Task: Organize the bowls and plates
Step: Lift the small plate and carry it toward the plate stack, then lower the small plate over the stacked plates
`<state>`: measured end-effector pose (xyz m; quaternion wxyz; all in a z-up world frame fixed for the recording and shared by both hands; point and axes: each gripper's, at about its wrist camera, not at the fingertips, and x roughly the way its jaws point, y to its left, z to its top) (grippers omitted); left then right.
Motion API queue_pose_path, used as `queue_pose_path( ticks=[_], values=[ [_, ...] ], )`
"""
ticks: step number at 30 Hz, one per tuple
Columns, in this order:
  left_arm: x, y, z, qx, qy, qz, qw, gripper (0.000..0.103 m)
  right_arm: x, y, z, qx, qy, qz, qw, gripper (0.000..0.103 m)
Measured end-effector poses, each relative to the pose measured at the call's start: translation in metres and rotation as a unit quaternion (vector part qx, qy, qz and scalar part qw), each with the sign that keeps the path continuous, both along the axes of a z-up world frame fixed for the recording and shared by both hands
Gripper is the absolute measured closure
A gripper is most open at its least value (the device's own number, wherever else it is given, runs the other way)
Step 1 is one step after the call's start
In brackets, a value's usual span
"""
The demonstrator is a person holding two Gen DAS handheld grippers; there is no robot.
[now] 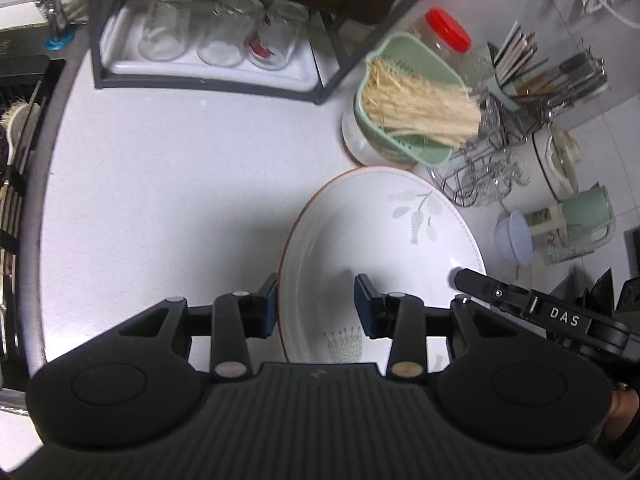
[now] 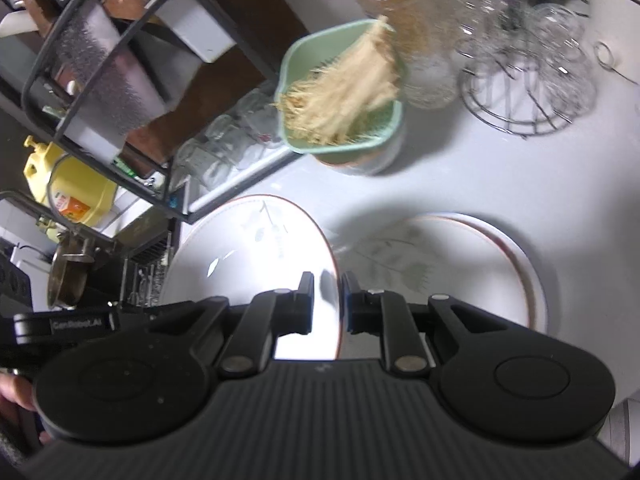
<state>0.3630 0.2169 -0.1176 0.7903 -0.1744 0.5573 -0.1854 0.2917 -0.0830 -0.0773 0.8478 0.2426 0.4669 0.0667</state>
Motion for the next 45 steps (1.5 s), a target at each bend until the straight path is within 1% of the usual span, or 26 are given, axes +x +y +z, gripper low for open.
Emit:
queue_pose_path(
  ticks=[5,8,9,10,12,16,17,19,22,32,36,40,45],
  values=[
    [-0.003,-0.027,-0.013,0.010,-0.005,-0.016,0.9998,0.059,-0.016,-0.017,-0.017,-0.007,-0.005,-0.016,1.000,0.086],
    [-0.004,-0.044,-0.025,0.025,-0.008,-0.031,0.9992,0.059,-0.025,-0.029,-0.030,-0.005,-0.002,-0.028,1.000,0.086],
    [-0.004,-0.050,-0.029,0.028,-0.008,-0.037,0.9989,0.059,-0.028,-0.032,-0.034,-0.009,-0.009,-0.027,1.000,0.086],
    [-0.003,-0.055,-0.034,0.031,0.000,-0.039,0.9987,0.059,-0.030,-0.035,-0.039,-0.014,-0.011,-0.027,0.999,0.086],
    [-0.003,-0.065,-0.038,0.038,0.005,-0.043,0.9984,0.059,-0.033,-0.041,-0.049,-0.014,0.001,-0.039,0.999,0.086],
    [0.005,-0.080,-0.045,0.045,0.012,-0.056,0.9974,0.059,-0.038,-0.055,-0.064,-0.009,-0.007,-0.044,0.999,0.086],
    [0.006,-0.085,-0.044,0.050,0.007,-0.062,0.9968,0.059,-0.037,-0.058,-0.068,-0.008,-0.003,-0.047,0.999,0.086],
    [0.007,-0.096,-0.044,0.074,0.000,-0.072,0.9946,0.059,-0.035,-0.060,-0.073,-0.012,-0.004,-0.047,0.999,0.086],
    [0.007,-0.104,-0.043,0.096,-0.010,-0.080,0.9921,0.059,-0.033,-0.060,-0.073,-0.021,-0.014,-0.041,0.999,0.086],
    [0.002,-0.115,-0.047,0.126,-0.010,-0.076,0.9890,0.059,-0.032,-0.066,-0.076,-0.024,-0.019,-0.037,0.999,0.086],
    [0.000,-0.119,-0.047,0.136,-0.016,-0.078,0.9875,0.059,-0.031,-0.064,-0.076,-0.038,-0.023,-0.030,0.999,0.086],
    [-0.001,-0.122,-0.049,0.143,-0.013,-0.078,0.9865,0.059,-0.030,-0.065,-0.077,-0.049,-0.024,-0.025,0.998,0.086],
    [0.000,-0.133,-0.050,0.163,-0.020,-0.090,0.9823,0.059,-0.030,-0.067,-0.079,-0.060,-0.025,-0.023,0.998,0.086]
  ],
)
